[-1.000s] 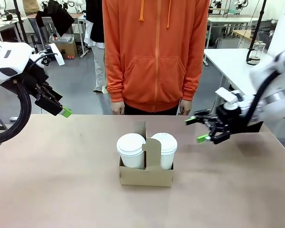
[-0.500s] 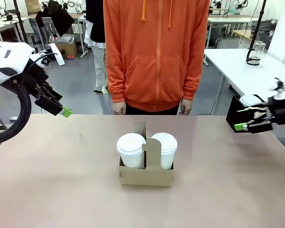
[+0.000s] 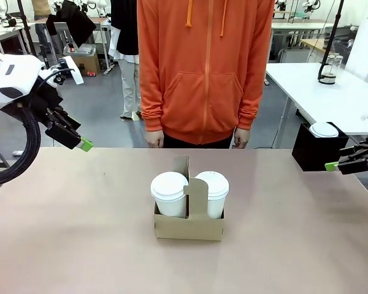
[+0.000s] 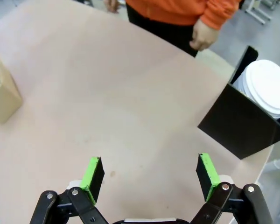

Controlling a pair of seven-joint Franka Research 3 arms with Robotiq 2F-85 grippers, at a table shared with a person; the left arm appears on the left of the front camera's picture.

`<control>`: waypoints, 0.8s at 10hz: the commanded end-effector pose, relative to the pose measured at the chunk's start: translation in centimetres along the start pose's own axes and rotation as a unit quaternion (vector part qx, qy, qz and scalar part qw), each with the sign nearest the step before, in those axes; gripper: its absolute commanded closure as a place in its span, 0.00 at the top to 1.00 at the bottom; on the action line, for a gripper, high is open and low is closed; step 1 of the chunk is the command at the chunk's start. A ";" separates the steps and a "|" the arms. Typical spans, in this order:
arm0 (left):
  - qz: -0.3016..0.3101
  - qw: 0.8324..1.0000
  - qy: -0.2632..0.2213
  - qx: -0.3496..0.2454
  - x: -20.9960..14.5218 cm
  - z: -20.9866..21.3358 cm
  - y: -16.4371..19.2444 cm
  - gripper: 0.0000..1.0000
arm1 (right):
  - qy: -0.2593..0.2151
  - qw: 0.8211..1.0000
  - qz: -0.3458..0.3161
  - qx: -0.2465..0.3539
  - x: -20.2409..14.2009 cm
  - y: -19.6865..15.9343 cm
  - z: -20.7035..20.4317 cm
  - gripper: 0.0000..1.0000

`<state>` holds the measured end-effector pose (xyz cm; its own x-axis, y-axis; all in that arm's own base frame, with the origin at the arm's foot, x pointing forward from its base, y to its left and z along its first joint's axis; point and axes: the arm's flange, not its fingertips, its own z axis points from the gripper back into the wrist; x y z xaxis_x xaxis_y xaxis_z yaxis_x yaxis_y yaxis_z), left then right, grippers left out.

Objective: Pour a drink into a cup and package it in a carrier.
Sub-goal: Insert the held 600 ml Paper Cup into the Cup Carrier.

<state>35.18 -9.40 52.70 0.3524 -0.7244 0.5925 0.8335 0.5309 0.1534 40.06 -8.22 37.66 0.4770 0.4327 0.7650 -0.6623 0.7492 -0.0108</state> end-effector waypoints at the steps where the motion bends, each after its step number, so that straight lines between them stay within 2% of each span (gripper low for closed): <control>1: 0.005 1.000 0.006 0.001 -0.1 0.2 -0.1 1.00 | -0.036 0.998 -0.047 0.025 -0.6 2.5 0.0 1.00; 2: 0.005 1.000 0.006 0.001 -0.1 0.2 -0.1 1.00 | 0.000 1.000 0.000 0.000 0.0 0.0 0.0 1.00; 8: 0.005 1.000 0.006 0.001 -0.1 0.2 -0.1 1.00 | 0.000 1.000 0.000 0.000 0.0 0.0 0.0 1.00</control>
<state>35.18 -9.40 52.70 0.3524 -0.7244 0.5925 0.8334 0.5309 0.1533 40.08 -8.02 37.56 0.4825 0.4211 0.7680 -0.6649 0.7469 0.0081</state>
